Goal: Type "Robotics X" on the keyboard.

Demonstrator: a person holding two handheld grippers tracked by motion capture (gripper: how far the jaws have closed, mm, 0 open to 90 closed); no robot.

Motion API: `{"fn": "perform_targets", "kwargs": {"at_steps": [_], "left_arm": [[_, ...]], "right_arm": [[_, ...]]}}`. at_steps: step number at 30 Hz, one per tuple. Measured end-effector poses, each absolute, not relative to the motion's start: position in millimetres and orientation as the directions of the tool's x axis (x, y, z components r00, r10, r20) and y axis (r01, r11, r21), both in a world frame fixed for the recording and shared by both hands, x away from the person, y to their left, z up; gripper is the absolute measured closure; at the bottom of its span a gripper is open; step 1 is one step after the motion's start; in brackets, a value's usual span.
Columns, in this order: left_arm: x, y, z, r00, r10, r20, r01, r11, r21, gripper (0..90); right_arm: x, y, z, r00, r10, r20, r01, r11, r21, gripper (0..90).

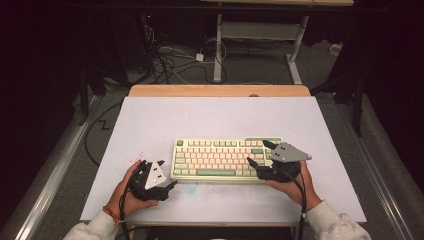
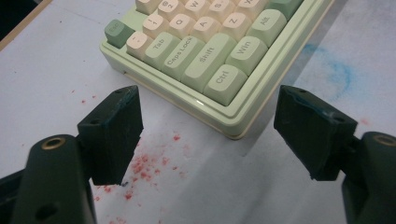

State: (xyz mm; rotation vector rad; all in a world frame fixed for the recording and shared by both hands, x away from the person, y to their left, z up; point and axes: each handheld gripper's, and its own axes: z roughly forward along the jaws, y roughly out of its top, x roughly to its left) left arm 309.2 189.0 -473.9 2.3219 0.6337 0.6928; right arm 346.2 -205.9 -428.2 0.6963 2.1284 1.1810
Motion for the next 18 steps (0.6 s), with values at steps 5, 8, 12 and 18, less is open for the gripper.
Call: {"fn": "perform_targets", "kwargs": {"at_steps": [5,8,12,18], "left_arm": [[309.1,189.1,-472.6,0.740,0.598,0.307,0.261,-0.676,0.689,23.1],[308.8,190.0,-471.1,0.735,0.609,0.299,0.262,-0.662,0.702,24.7],[308.2,190.6,-468.6,0.732,0.619,0.285,0.263,-0.642,0.720,29.0],[309.2,189.2,-465.9,0.734,0.626,0.265,0.276,-0.631,0.725,42.5]], "right_arm": [[338.1,-218.4,-431.4,-0.665,0.704,-0.251,0.157,0.460,0.874,24.5],[334.0,-224.7,-433.6,-0.656,0.711,-0.253,0.164,0.462,0.872,24.2],[328.0,-232.1,-435.9,-0.646,0.722,-0.248,0.168,0.452,0.876,24.0],[318.6,-238.0,-442.8,-0.644,0.724,-0.248,0.179,0.457,0.871,24.0]]}}
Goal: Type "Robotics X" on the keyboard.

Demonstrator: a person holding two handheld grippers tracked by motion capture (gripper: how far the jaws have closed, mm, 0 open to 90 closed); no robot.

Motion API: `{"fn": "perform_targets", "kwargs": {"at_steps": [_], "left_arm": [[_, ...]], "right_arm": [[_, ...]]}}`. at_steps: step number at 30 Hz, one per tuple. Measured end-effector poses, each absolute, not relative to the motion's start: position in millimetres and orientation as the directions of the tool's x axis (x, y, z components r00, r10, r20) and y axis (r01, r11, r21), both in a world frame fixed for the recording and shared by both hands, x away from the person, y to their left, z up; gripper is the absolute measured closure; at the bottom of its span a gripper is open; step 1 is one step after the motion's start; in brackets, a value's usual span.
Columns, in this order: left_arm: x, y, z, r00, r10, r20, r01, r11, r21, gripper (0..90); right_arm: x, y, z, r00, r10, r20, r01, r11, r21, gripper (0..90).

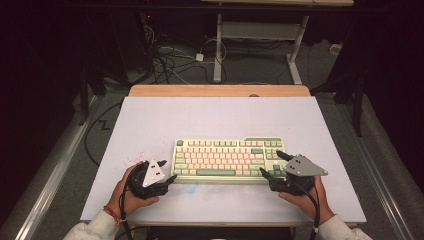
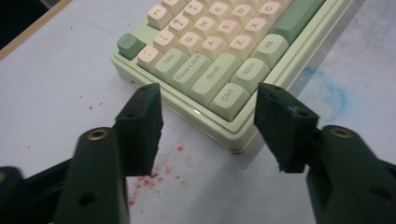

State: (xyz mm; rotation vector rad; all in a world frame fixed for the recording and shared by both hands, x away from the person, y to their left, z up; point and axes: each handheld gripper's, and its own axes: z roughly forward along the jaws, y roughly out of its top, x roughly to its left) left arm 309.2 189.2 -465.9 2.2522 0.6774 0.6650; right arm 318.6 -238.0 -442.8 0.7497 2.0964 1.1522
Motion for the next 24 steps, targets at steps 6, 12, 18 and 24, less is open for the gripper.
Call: {"fn": "perform_targets", "kwargs": {"at_steps": [6,12,18,24], "left_arm": [[313.1,190.3,-459.0,0.754,0.625,0.205,0.294,-0.599,0.745,66.3],[318.9,186.9,-452.5,0.783,0.595,0.183,0.292,-0.611,0.735,84.2],[327.9,175.2,-445.9,0.791,0.586,0.177,0.299,-0.622,0.723,87.8],[339.9,158.5,-443.4,0.808,0.562,0.176,0.302,-0.653,0.694,87.9]], "right_arm": [[311.2,-238.1,-450.6,-0.642,0.718,-0.270,0.182,0.485,0.856,24.0],[307.5,-236.3,-454.9,-0.649,0.709,-0.274,0.186,0.497,0.847,24.0],[307.3,-233.5,-456.7,-0.655,0.701,-0.283,0.185,0.511,0.840,24.0],[307.5,-232.0,-458.6,-0.657,0.697,-0.286,0.188,0.519,0.834,24.0]]}}
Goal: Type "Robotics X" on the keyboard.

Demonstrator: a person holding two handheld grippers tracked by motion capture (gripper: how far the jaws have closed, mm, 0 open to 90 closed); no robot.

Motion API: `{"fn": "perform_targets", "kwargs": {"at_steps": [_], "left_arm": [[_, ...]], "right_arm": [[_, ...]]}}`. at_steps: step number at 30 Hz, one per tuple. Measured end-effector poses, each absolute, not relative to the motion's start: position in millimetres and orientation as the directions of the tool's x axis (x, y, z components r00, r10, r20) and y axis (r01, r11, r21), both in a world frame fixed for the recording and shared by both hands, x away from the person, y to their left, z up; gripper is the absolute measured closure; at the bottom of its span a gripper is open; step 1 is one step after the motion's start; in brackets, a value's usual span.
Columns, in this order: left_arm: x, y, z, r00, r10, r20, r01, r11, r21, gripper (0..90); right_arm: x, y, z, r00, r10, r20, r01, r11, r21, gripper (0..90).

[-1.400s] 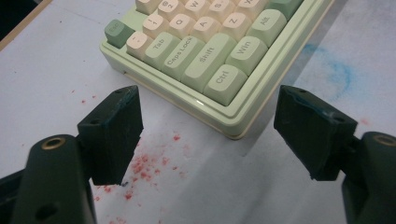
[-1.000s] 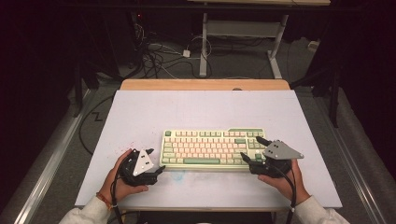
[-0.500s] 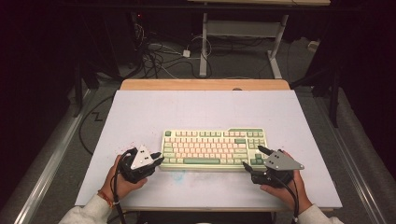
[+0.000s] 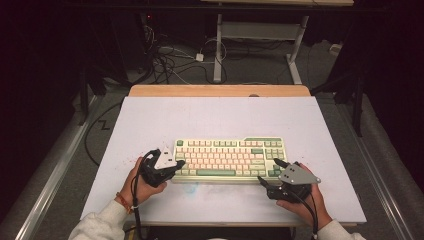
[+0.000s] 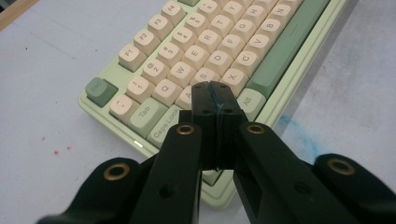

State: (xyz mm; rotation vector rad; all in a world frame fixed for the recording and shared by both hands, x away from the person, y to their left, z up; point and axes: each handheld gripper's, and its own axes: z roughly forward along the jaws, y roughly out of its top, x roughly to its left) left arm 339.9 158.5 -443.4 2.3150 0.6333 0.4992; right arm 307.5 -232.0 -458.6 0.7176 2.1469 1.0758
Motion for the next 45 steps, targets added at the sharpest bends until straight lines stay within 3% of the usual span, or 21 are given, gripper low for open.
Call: {"fn": "perform_targets", "kwargs": {"at_steps": [31,45], "left_arm": [[400.5,74.9,-442.7,0.865,0.475,0.163,0.288,-0.736,0.613,87.8],[407.1,66.3,-449.1,0.867,0.459,0.195,0.283,-0.775,0.566,87.7]], "right_arm": [[310.7,-229.7,-463.9,-0.676,0.679,-0.286,0.203,0.545,0.814,24.1],[310.8,-228.6,-465.4,-0.682,0.672,-0.291,0.210,0.560,0.801,24.5]]}}
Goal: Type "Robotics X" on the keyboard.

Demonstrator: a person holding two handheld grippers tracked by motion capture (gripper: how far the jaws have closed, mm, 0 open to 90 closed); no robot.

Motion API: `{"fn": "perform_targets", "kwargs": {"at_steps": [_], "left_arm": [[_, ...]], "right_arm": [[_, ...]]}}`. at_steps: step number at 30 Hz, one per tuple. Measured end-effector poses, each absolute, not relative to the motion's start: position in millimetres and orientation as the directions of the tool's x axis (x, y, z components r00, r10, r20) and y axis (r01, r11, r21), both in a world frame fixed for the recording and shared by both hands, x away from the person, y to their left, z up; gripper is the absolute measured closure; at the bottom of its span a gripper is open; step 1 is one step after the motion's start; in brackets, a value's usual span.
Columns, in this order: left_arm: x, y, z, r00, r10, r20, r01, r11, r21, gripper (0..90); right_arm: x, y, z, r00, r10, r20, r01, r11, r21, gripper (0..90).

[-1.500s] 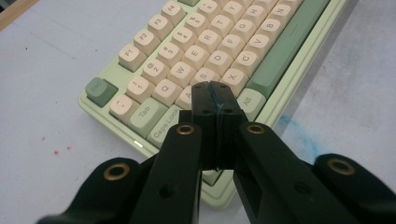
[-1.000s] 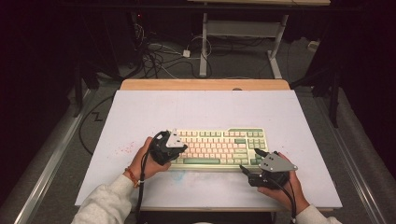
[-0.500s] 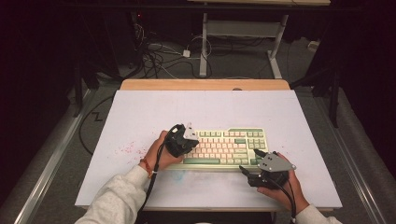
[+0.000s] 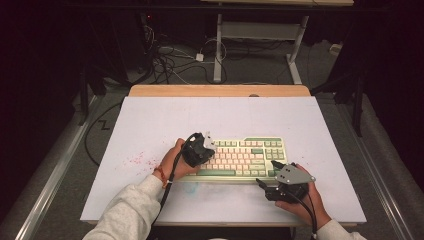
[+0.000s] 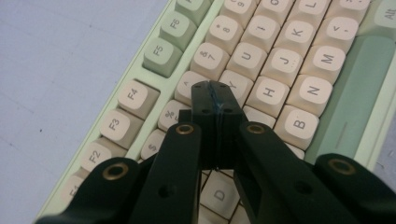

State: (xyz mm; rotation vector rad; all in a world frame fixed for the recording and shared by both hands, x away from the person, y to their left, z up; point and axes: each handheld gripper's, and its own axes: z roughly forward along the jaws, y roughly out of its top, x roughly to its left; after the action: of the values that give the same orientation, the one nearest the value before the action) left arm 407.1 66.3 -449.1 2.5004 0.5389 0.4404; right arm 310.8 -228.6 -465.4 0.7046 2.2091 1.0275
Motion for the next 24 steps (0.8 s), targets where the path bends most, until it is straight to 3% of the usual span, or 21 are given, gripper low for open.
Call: {"fn": "perform_targets", "kwargs": {"at_steps": [17,24], "left_arm": [[392.3,81.2,-428.3,0.849,0.478,0.225,0.221,-0.708,0.670,83.7],[382.6,93.7,-422.6,0.841,0.489,0.230,0.189,-0.665,0.723,76.2]], "right_arm": [[310.4,-229.4,-463.3,-0.683,0.665,-0.302,0.199,0.567,0.799,24.8],[310.7,-230.2,-462.7,-0.681,0.668,-0.299,0.202,0.564,0.801,24.8]]}}
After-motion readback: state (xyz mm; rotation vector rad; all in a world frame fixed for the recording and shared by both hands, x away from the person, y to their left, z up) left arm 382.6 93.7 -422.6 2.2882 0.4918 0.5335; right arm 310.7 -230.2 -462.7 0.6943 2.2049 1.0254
